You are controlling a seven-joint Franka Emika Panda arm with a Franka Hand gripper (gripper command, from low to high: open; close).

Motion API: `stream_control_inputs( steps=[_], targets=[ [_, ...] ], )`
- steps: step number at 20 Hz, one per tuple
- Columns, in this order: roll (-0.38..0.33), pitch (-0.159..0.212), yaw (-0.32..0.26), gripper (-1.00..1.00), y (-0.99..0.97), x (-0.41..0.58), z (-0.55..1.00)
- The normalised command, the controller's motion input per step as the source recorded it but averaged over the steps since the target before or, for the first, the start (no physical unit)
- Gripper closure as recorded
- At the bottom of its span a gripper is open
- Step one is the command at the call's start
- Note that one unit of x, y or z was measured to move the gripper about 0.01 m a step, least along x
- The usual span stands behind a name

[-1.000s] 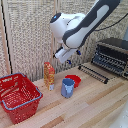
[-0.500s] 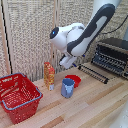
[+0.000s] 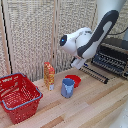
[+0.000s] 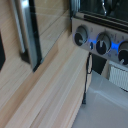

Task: Kindly position your hand close to the oven tray's handle. Softly yet firmly grasp the handle using your hand. Slowly and with caution, draw the tray out until it is fully stretched out.

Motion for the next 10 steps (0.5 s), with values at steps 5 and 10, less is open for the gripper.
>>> stream_control_inputs(
  steps=[5,10],
  targets=[
    [-0.157,0.000,0.025,-1.00,-0.63,0.272,-0.06],
    [-0.131,0.000,0.001,-1.00,-0.60,0.327,-0.07]
  ],
)
